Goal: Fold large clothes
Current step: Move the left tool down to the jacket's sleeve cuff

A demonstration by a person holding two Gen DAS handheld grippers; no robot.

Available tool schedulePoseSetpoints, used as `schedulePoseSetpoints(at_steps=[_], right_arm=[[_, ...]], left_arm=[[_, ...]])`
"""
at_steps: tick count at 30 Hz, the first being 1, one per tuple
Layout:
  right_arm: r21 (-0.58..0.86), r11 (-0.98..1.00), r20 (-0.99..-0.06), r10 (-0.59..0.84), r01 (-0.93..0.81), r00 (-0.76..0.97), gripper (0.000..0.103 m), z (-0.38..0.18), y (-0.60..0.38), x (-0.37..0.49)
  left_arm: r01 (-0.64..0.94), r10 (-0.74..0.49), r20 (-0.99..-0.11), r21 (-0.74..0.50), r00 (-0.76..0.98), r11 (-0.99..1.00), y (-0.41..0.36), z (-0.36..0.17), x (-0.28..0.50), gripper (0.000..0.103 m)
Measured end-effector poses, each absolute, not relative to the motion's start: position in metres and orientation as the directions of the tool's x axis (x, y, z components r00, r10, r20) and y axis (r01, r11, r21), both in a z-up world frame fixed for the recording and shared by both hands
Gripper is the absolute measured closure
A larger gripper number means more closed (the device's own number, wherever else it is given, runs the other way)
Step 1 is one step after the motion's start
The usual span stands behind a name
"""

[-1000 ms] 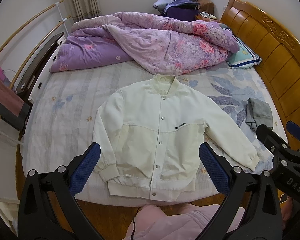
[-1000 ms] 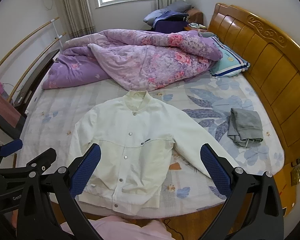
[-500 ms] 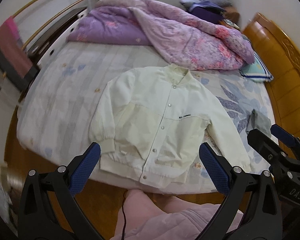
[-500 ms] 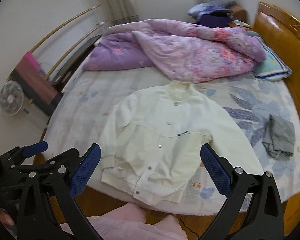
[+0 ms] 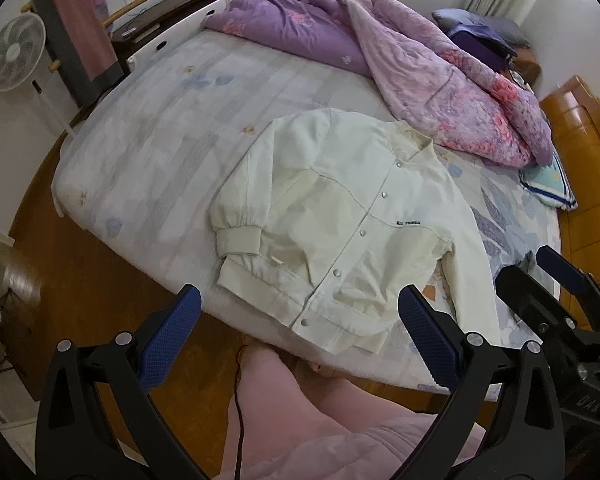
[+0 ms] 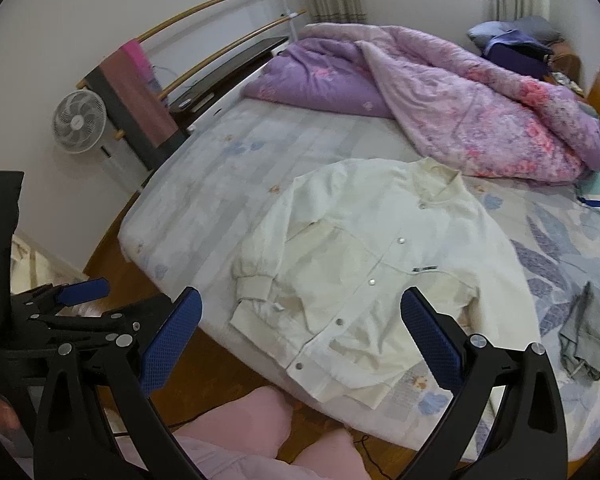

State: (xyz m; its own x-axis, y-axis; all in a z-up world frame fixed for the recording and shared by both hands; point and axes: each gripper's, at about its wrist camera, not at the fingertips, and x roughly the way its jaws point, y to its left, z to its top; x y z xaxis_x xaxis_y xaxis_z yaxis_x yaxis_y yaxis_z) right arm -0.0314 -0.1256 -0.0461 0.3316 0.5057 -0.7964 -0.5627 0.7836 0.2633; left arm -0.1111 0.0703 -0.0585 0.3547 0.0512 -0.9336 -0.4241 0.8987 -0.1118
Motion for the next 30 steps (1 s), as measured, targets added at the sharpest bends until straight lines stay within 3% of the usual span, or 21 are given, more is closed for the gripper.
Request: schedulePoseSetpoints(at_steps=[8, 16, 21, 25, 30], right_arm=[[0.299, 0.82, -0.828, 0.477, -0.488, 0.295, 0.007, -0.076, -0.101, -0.005], [0.253, 0.917, -0.895, 0.344, -0.309, 0.285, 0.007, -0.118, -0.065, 0.027], [0.194, 0.958, -0.937, 0.244, -0.211, 0.248, 0.007, -0.145, -0.045, 0.036], [0.158, 0.98, -0.968, 0.178, -0.121, 0.179, 0.007, -0.171, -0.038, 0.036], [0.101, 0.992, -0.989, 0.109, -0.077, 0.104, 0.007, -0.192, -0.033, 0.03]], left_arm=[[-0.431, -0.036, -0.955, -0.166, 0.293, 0.887, 0.119, -0.102, -0.101, 0.005], [-0.3, -0.125, -0.978, -0.172, 0.17, 0.938, 0.166, -0.17, -0.054, 0.005], [-0.189, -0.19, -0.979, -0.201, 0.077, 0.961, 0.189, -0.235, -0.023, 0.005], [-0.1, -0.145, -0.989, -0.143, -0.022, 0.985, 0.199, -0.289, -0.005, 0.005], [-0.088, -0.164, -0.981, -0.155, -0.103, 0.984, 0.216, -0.353, 0.013, 0.005]])
